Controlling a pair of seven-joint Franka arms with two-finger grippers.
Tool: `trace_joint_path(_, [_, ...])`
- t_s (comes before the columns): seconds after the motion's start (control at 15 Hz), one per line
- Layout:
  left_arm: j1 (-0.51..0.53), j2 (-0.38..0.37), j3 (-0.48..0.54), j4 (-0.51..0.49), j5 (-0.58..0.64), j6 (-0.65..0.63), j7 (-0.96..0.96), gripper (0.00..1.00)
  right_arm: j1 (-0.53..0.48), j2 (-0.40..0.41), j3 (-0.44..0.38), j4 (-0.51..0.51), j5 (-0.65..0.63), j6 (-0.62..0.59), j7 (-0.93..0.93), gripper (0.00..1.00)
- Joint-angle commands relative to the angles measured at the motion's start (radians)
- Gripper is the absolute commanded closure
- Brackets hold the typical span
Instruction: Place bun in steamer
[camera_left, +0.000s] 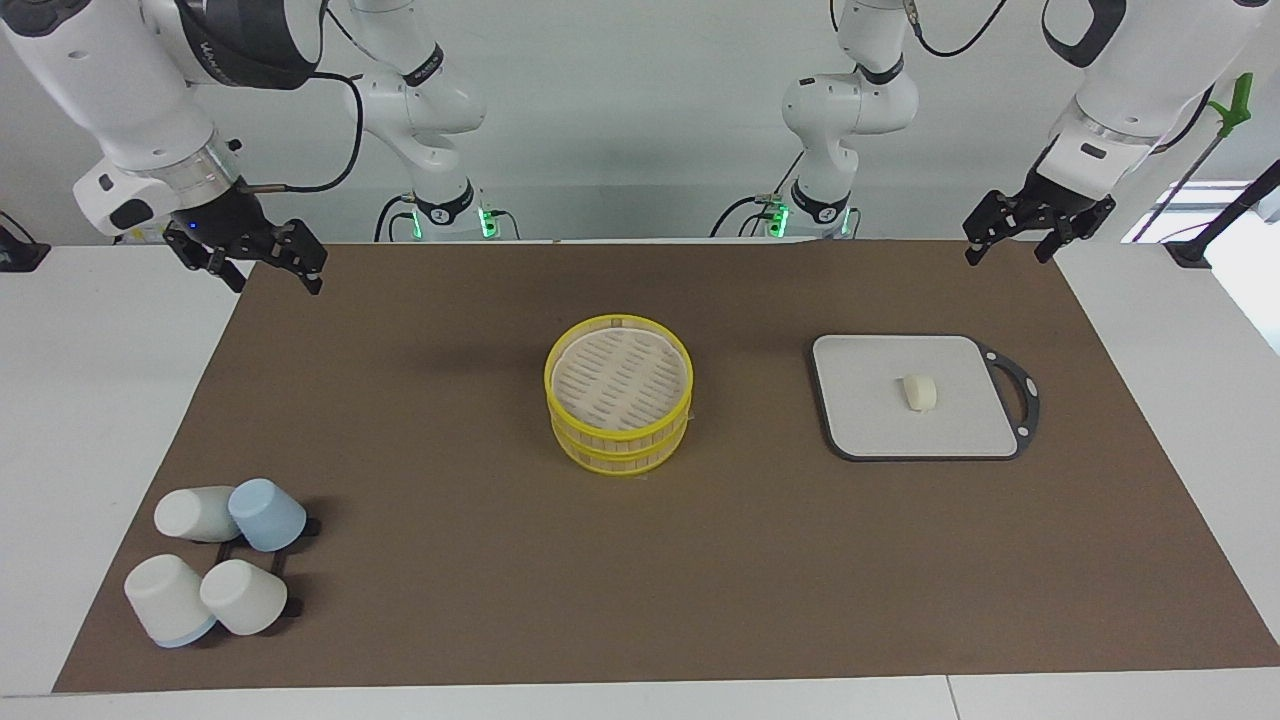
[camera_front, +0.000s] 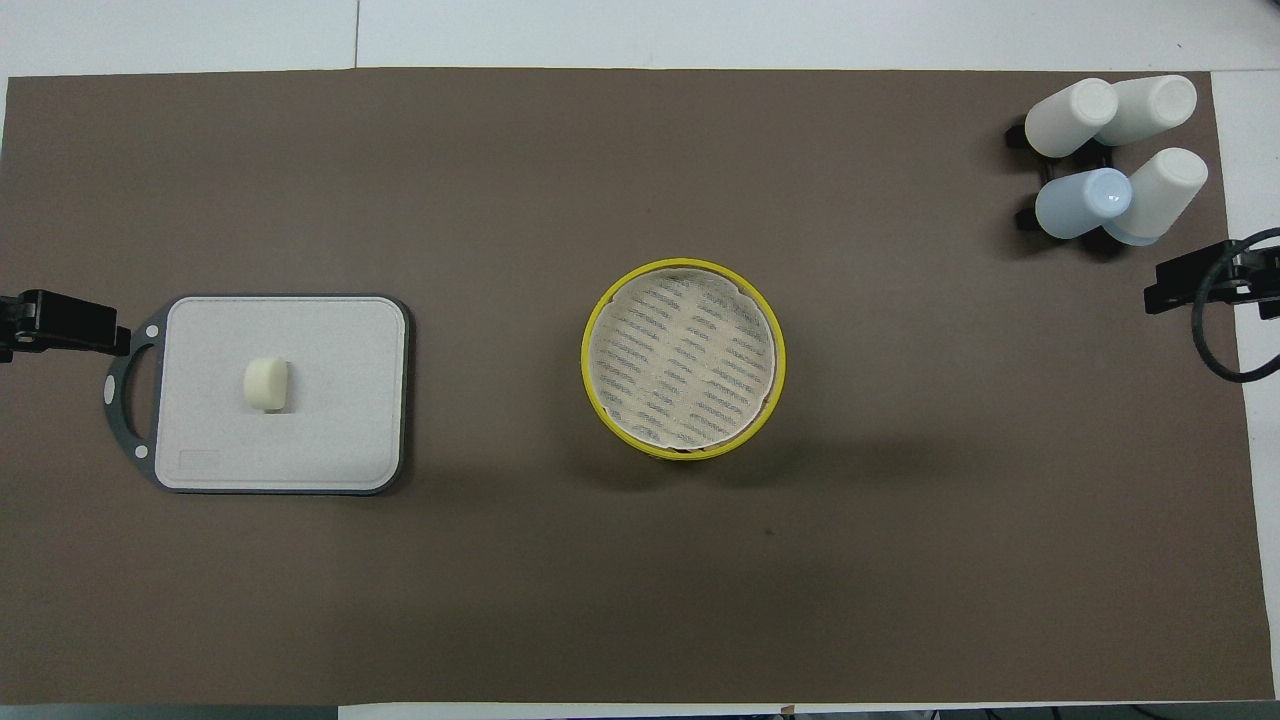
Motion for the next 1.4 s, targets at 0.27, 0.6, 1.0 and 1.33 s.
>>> trace_joint_path(0.27, [-0.003,-0.015,0.001,-0.018,0.013,0.016,0.007,0.00,0.049,0.033,0.044,0.048,0.074,-0.070,-0.003,0.00])
trace_joint_path(0.6, [0.008,-0.069,0.001,-0.194,0.013,0.163,0.015,0.00,0.432,0.411,0.037,0.491,0.084,-0.115,0.490,0.00])
trace_joint_path(1.0, [0.060,-0.051,0.005,-0.570,0.012,0.586,0.118,0.00,0.670,0.568,0.029,0.526,0.021,0.036,0.666,0.00])
trace_joint_path(1.33, [0.039,0.062,0.004,-0.692,0.012,0.858,0.104,0.00,0.738,0.598,0.037,0.451,-0.031,0.184,0.716,0.00])
